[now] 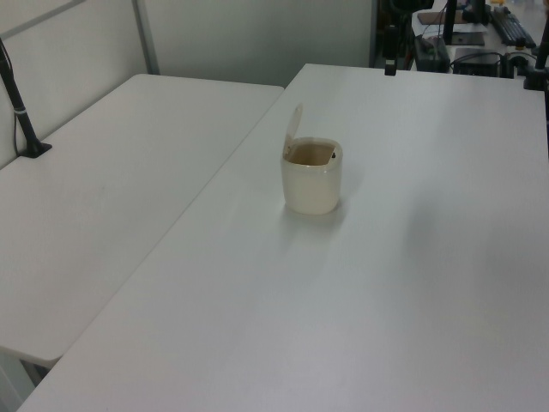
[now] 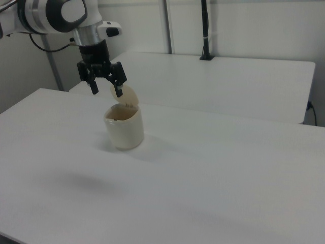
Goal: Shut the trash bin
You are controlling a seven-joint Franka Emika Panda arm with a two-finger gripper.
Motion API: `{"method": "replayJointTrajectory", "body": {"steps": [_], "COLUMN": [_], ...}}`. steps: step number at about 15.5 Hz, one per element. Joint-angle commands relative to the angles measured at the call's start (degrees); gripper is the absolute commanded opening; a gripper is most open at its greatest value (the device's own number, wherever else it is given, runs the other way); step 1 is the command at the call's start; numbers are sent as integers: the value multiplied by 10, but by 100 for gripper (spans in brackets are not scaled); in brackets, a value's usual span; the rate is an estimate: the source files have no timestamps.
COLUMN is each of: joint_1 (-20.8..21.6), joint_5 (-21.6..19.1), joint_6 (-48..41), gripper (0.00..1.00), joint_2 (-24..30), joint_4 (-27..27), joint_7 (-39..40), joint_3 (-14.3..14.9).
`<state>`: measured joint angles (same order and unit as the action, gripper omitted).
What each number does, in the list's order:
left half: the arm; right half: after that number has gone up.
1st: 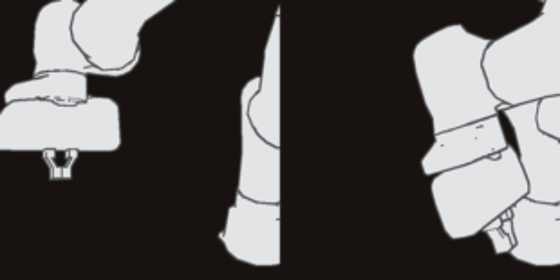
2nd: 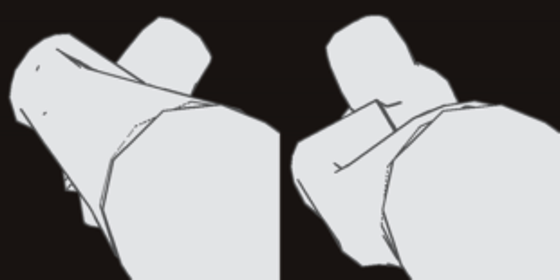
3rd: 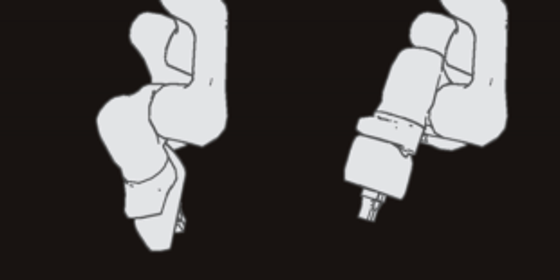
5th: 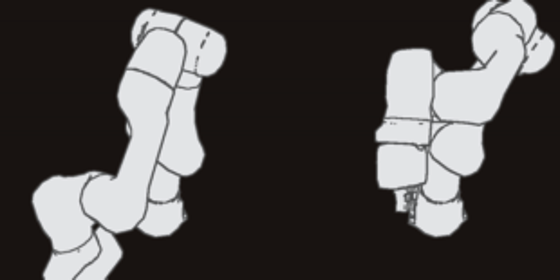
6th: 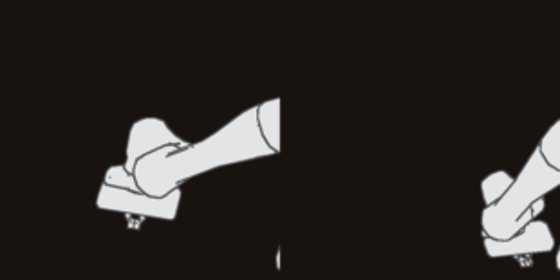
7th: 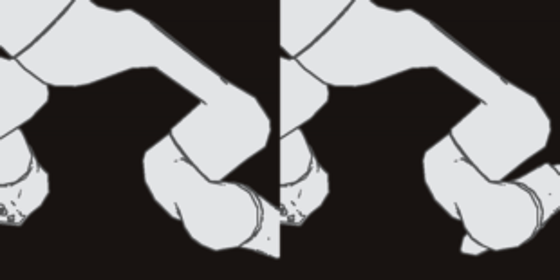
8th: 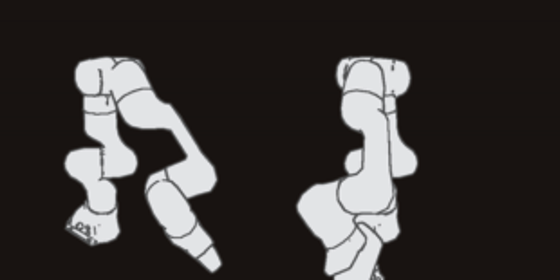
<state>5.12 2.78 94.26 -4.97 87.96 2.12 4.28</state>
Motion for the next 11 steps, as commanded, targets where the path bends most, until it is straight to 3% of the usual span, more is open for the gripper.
{"method": "replayJointTrajectory", "body": {"steps": [1, 9, 10, 11], "joint_1": [4, 4, 4, 4], "joint_5": [6, 6, 6, 6], "joint_6": [-12, -12, -11, -11], "gripper": [100, 100, 96, 86], "joint_2": [15, 15, 15, 15], "joint_4": [12, 11, 11, 11], "joint_7": [10, 10, 10, 10], "joint_3": [6, 6, 6, 6]}}
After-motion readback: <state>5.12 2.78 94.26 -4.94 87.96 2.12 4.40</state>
